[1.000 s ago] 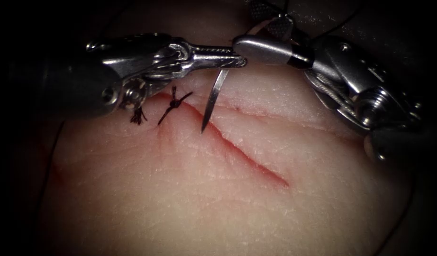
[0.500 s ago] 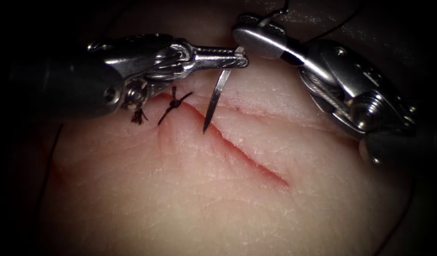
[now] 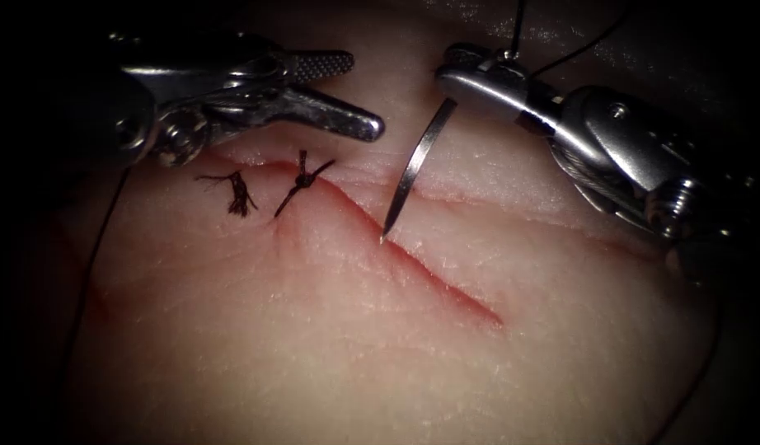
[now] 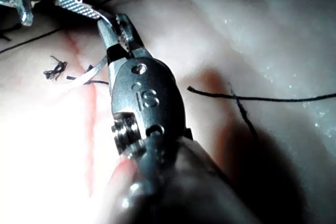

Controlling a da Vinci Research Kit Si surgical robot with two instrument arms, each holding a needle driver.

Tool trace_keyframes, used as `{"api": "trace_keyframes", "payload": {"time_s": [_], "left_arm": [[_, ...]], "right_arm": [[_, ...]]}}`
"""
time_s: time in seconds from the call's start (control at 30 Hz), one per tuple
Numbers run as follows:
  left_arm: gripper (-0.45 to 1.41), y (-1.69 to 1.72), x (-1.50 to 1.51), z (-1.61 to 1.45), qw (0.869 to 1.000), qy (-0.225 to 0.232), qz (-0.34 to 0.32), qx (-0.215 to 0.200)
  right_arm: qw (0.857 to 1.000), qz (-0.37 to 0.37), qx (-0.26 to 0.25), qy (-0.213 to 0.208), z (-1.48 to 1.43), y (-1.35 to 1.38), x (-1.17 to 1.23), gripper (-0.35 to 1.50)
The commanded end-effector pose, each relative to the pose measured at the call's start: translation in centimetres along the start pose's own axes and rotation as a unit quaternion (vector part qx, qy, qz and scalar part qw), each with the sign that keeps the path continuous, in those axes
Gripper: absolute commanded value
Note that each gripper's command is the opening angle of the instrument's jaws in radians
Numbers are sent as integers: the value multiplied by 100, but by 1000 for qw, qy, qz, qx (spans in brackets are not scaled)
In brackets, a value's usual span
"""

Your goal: Wound Closure

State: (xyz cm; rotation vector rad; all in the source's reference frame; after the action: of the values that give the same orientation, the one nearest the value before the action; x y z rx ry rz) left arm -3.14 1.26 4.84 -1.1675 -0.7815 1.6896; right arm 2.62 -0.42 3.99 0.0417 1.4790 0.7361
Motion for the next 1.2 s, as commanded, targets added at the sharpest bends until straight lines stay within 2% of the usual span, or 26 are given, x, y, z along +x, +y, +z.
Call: {"api": "trace_keyframes", "payload": {"time_s": [0.03,0.23,0.33,0.47,0.57,0.8,0.97,1.2], "left_arm": [[106,-3,-3,3,1000,-9,4,12],[76,-6,-7,-5,998,-19,37,45],[64,-5,-13,-2,995,-43,51,70],[29,0,-27,2,989,-80,76,102],[14,2,-40,4,980,-118,98,130],[-1,-8,-74,4,960,-179,130,174],[-3,-12,-85,5,956,-183,137,183],[-8,-13,-90,10,954,-183,147,189]], "right_arm": [[1000,-21,1,-12,9,1,-2,-35],[994,-94,-1,-56,10,-2,-1,-35],[990,-123,-7,-72,11,-4,1,-35],[983,-157,-13,-94,13,-7,4,-35],[981,-168,-15,-97,14,-7,5,-35],[980,-173,-22,-98,13,-7,8,-35],[977,-188,-24,-102,19,-12,7,-35],[964,-240,-23,-111,31,-19,4,-35]]}}
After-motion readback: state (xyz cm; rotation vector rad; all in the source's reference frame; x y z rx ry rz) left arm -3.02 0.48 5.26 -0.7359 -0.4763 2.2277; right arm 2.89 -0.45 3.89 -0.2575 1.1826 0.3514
